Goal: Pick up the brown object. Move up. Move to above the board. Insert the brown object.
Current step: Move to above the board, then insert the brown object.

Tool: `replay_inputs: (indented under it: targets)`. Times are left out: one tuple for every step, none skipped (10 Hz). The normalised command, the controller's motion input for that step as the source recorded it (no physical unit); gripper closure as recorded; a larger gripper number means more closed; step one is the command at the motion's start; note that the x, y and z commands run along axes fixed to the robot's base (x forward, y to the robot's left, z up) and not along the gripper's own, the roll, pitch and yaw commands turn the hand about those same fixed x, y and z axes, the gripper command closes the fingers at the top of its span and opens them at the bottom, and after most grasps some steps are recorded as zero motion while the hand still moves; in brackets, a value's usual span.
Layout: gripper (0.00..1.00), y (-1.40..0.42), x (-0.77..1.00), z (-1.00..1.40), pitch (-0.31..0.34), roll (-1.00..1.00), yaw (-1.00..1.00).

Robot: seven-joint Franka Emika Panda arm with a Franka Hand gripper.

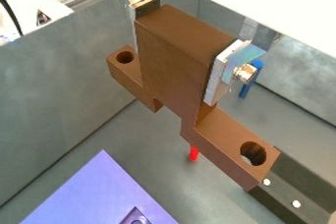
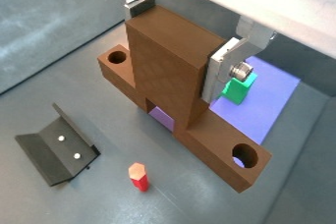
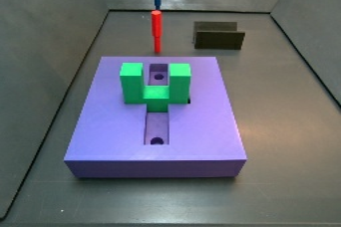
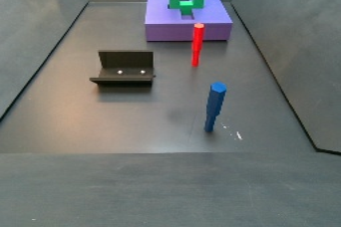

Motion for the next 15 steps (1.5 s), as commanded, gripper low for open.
replay_inputs:
  targets:
    - [1.00, 0.00, 0.04, 0.24, 0.063, -0.04, 0.00]
    - [1.00, -1.40, 0.32, 0.40, 0.159, 0.04, 0.04]
    - [1.00, -1.40, 0.32, 0.35, 0.175, 0.12, 0.04]
    - [1.00, -1.40, 0.36, 0.34, 0.196, 0.13, 0.04]
    - [1.00, -1.40, 0.47, 0.35, 0.204, 0.07, 0.02]
    - [1.00, -0.77, 0.27, 0.20, 0.185, 0.06, 0.02]
    - [1.00, -0.36, 0.15, 0.10, 0.167, 0.08, 0.01]
    - [1.00, 0.00, 0.00, 0.00, 0.000, -0.01, 0.00]
    - [1.00, 0.00, 0.00, 0.00, -0.060, -0.17, -0.44]
    - [1.00, 0.00, 0.00, 0.00, -0.109, -0.24, -0.84]
    - [1.00, -0.01, 0.00, 0.00, -0.123, -0.22, -0.92]
    - [1.00, -0.03, 0.00, 0.00, -0.116, -0.19, -0.94]
    - [1.00, -0.03, 0.00, -0.02, -0.114, -0.17, -0.96]
    - [1.00, -0.03, 0.00, -0.06, -0.117, -0.15, -0.98]
    - [1.00, -0.04, 0.00, -0.07, -0.120, -0.14, -0.99]
